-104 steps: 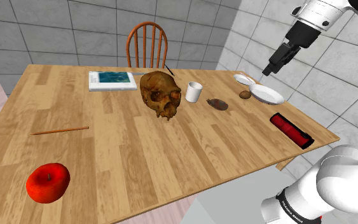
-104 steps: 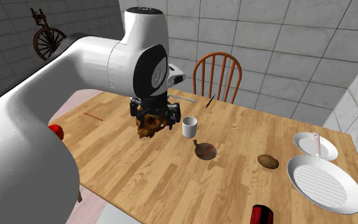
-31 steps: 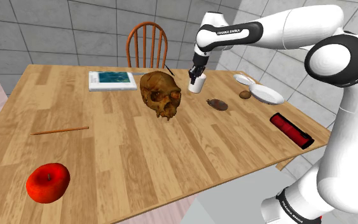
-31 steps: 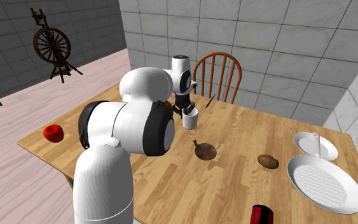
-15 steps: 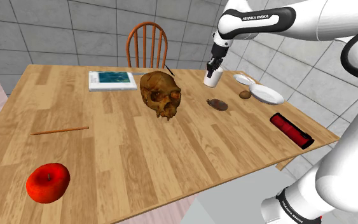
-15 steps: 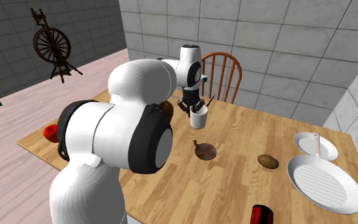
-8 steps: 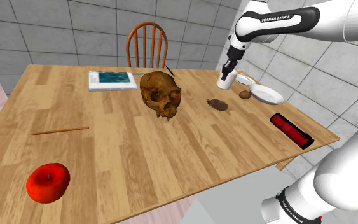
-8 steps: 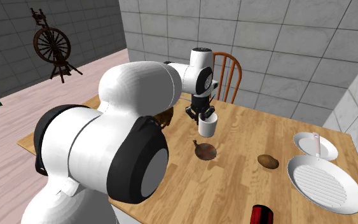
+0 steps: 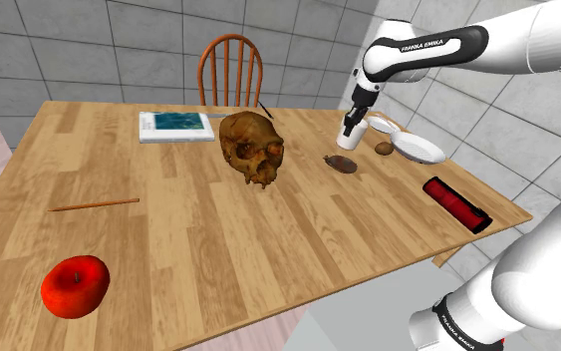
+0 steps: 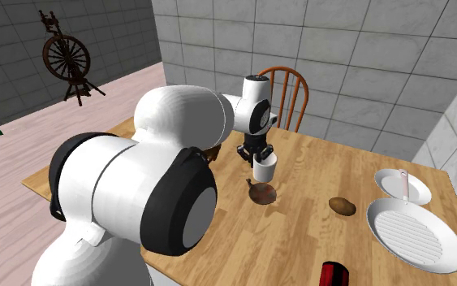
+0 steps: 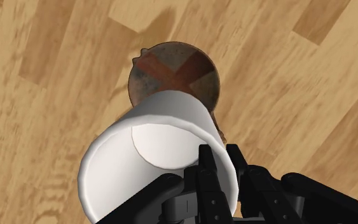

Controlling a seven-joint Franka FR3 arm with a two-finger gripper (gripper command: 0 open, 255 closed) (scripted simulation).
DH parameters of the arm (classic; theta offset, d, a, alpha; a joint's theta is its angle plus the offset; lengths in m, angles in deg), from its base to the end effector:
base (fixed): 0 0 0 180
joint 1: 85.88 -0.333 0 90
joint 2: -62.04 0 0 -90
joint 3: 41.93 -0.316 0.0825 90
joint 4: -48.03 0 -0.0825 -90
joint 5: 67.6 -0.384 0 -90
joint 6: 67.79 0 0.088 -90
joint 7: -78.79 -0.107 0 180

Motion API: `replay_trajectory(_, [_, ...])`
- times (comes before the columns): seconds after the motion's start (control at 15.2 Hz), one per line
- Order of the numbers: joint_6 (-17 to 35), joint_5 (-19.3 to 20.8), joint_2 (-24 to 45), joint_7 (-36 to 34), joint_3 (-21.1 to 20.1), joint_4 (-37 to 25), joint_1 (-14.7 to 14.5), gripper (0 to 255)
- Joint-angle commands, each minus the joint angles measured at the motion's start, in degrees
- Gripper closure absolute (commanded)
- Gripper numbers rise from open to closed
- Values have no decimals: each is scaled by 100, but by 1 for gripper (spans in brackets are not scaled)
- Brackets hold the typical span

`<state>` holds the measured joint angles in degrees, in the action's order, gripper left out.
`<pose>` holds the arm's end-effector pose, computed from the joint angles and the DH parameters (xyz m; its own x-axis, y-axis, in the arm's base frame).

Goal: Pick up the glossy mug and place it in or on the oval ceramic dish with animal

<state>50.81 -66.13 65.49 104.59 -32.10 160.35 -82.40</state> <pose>0.5607 -0.1326 0.4488 0.9730 0.2289 0.0305 0.2272 -0.9725 0.0518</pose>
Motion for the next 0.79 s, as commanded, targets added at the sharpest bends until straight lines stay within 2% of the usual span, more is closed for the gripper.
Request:
replay_trajectory(0.0, [151,-6,43,3,1,102,3,255])
replay_trajectory(0.46, [699,-43,260,16,1,436,11,255])
replay_trajectory(0.73, [699,-43,260,16,1,436,11,255])
